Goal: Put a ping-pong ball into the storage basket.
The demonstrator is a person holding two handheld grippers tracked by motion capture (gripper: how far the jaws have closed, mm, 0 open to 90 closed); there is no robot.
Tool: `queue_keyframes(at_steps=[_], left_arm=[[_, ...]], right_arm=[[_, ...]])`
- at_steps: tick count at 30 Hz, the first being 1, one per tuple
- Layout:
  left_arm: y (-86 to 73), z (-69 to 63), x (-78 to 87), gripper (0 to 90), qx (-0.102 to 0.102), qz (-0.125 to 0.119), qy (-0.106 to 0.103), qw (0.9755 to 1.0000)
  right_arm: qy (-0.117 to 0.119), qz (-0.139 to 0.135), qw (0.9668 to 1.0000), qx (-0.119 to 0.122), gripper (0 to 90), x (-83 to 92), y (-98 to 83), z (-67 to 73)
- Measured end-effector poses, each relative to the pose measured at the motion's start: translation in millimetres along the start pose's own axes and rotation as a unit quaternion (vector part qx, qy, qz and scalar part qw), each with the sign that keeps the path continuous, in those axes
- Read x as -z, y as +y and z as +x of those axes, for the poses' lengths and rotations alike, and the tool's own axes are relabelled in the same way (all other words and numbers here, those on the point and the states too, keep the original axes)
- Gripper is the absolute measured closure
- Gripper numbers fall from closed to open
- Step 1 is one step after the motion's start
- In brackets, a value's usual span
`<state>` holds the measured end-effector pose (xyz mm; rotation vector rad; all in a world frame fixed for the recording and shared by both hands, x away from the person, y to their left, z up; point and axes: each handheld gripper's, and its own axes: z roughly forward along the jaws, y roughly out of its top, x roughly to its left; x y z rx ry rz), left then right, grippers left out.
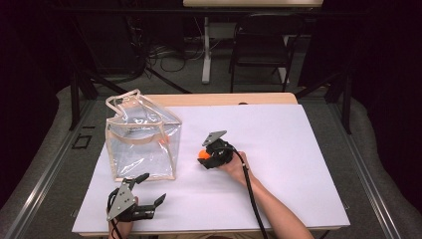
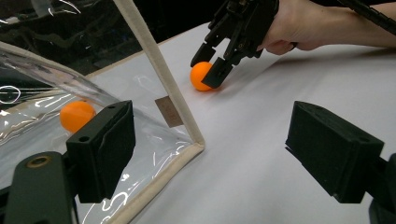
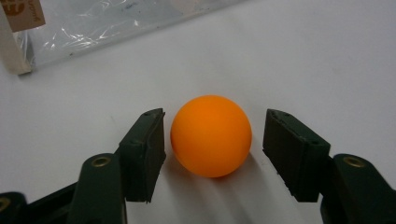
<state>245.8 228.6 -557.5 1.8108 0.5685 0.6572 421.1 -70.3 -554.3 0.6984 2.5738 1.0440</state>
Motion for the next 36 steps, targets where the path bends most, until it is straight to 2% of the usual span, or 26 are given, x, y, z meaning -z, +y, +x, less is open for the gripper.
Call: queue_keyframes(at_steps=[6, 16, 26, 36], left_arm=[[0.1, -0.1, -0.8, 15.7, -0.001, -0.001, -0.002, 1.0], [-0.1, -0.1, -0.9, 15.7, 0.0, -0.002, -0.002, 1.0], [-0.1, -0.1, -0.9, 15.7, 0.0, -0.001, -0.003, 1.0], [-0.1, -0.4, -1.0, 15.7, 0.001, 0.0, -0.004, 1.0]], right_arm=[[-0.001, 0.0, 1.0, 0.004, 49.9, 0.8, -1.1, 1.0], [0.001, -0.008, 0.9999, 0.006, 50.6, 2.7, -1.3, 1.2], [-0.004, -0.047, 0.9989, 0.006, 50.5, 15.0, 0.1, 3.5], [-0.007, -0.065, 0.9978, 0.011, 50.5, 21.0, -0.5, 5.0]])
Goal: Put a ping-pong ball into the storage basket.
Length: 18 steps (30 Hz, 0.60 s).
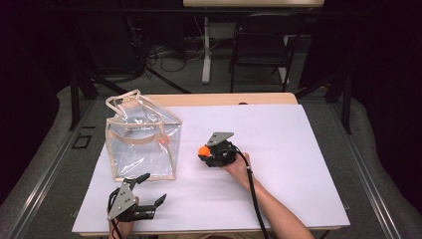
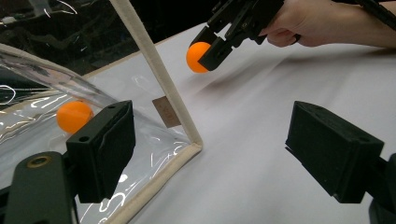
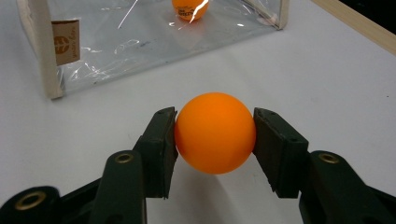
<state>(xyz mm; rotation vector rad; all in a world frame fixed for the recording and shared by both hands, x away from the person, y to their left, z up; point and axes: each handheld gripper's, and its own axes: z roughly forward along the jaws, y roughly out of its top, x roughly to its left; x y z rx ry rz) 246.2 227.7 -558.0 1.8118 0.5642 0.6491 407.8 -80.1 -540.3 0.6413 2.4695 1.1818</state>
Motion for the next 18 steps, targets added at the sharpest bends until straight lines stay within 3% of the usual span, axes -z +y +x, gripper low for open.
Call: queue_keyframes(at_steps=[18], left_arm=[[0.0, -0.3, -0.1, 15.7, 0.0, 0.0, -0.001, 1.0]], right_arm=[[0.002, -0.029, 0.9995, -0.009, 50.6, 7.9, 0.9, -1.4]])
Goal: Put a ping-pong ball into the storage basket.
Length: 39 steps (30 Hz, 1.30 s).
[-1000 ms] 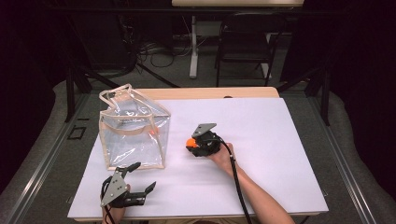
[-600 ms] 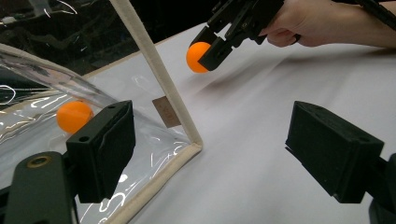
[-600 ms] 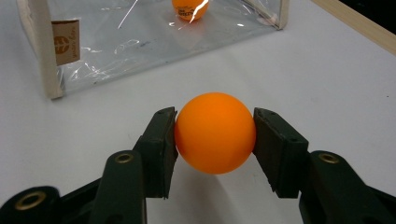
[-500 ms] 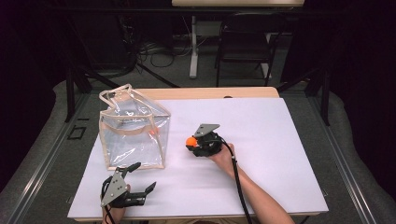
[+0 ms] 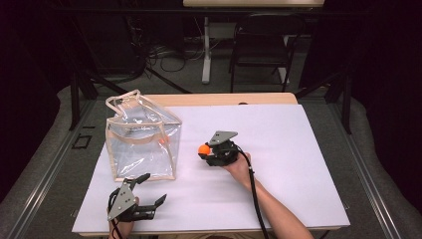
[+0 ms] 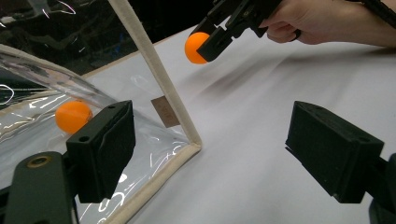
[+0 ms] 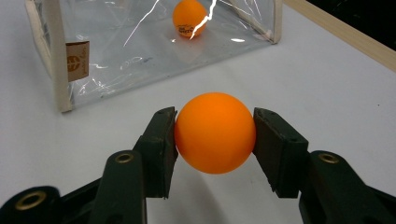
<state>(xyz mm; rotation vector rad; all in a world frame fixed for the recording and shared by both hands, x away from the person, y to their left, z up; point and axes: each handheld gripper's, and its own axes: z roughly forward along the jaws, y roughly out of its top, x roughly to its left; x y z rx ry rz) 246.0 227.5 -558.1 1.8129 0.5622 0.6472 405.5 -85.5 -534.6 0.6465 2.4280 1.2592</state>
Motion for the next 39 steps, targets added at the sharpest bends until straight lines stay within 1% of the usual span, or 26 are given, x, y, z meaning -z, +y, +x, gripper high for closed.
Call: queue_keyframes(at_steps=[12, 14, 18, 31, 39], left_arm=[[0.0, -0.1, -0.2, 15.7, 0.0, 0.001, -0.001, 1.0], [0.1, 0.3, -0.5, 15.7, -0.003, 0.004, -0.002, 1.0], [0.1, 0.1, -0.7, 15.7, -0.003, 0.004, -0.003, 1.0], [0.2, 0.0, -0.6, 15.7, -0.003, 0.004, -0.003, 1.0], [0.2, -0.3, -0.4, 15.7, -0.001, 0.003, -0.003, 1.0]], right_arm=[[0.0, -0.014, 0.9999, 0.001, 50.7, 3.0, 1.4, 1.0], [0.0, -0.014, 0.9999, 0.001, 50.6, 3.6, 1.8, 1.0], [-0.001, -0.018, 0.9998, 0.001, 50.6, 4.5, 2.2, 0.7], [0.002, -0.034, 0.9994, -0.006, 50.7, 8.2, 3.5, -0.1], [0.005, -0.039, 0.9992, -0.007, 50.7, 8.8, 4.1, -0.2]])
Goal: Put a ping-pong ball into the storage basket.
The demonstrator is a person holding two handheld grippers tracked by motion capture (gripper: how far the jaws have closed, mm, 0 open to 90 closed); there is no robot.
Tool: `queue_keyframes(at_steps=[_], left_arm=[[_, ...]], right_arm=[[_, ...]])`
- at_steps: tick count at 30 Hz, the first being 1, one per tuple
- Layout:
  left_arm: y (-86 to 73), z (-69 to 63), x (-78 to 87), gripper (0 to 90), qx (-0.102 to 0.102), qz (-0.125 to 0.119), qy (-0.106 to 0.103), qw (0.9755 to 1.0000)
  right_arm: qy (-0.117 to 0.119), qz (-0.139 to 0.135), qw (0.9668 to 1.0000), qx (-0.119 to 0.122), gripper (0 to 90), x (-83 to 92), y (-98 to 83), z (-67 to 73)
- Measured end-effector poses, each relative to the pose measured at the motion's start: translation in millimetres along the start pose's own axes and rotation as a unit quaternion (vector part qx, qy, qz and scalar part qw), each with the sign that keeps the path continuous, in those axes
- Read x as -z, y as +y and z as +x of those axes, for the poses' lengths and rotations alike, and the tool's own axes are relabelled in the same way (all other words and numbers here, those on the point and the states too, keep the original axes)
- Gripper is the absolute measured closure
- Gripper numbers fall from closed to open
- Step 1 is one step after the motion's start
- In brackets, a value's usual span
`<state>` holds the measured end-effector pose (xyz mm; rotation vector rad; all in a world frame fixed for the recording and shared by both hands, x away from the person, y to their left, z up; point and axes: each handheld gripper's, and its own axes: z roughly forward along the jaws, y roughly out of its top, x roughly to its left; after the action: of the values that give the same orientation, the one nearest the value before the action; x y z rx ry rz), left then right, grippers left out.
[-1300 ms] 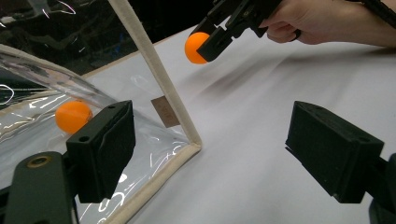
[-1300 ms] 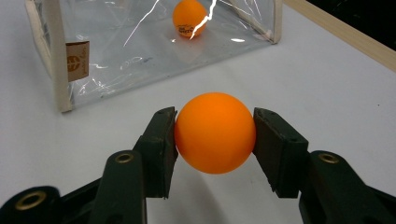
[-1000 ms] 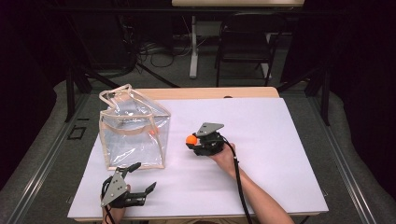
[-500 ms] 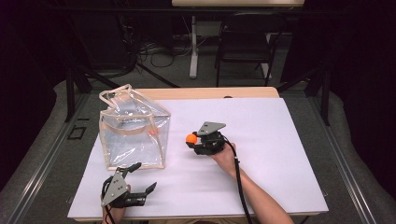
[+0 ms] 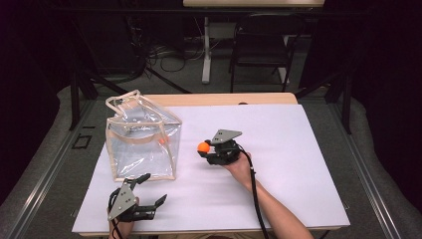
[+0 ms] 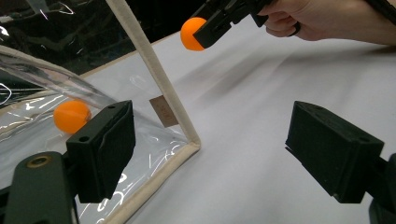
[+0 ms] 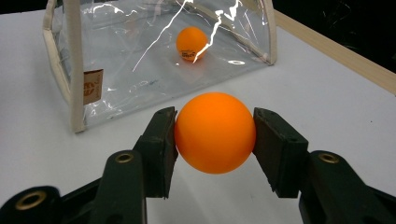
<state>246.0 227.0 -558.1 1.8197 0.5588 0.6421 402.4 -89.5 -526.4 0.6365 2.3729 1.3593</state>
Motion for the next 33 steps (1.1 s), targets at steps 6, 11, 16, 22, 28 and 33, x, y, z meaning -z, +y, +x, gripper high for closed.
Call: queue_keyframes(at_steps=[6, 11, 16, 22, 28, 33], left_arm=[[0.1, 0.1, 0.5, 15.7, 0.0, 0.0, 0.0, 1.0], [0.2, 0.0, 0.5, 15.7, -0.001, 0.0, 0.0, 1.0], [0.1, 0.1, 0.3, 15.7, 0.0, -0.001, 0.0, 1.0], [0.2, 0.1, 0.5, 15.7, -0.001, 0.0, 0.001, 1.0], [0.0, 0.3, 0.8, 15.7, 0.0, -0.001, 0.002, 1.0], [0.0, 0.3, 1.1, 15.7, 0.0, -0.001, 0.003, 1.0]], right_arm=[[0.002, -0.005, 1.0, -0.001, 50.7, 0.7, 1.5, 1.0], [0.003, -0.008, 1.0, 0.001, 50.7, 1.2, 2.9, 2.5], [0.003, -0.016, 0.9999, 0.003, 50.7, 2.5, 4.9, 3.7], [0.005, -0.025, 0.9997, 0.003, 50.7, 4.3, 8.1, 4.5], [0.008, -0.025, 0.9996, 0.005, 50.7, 4.7, 11.7, 4.8], [0.008, -0.028, 0.9995, 0.006, 50.7, 6.5, 14.9, 4.6]])
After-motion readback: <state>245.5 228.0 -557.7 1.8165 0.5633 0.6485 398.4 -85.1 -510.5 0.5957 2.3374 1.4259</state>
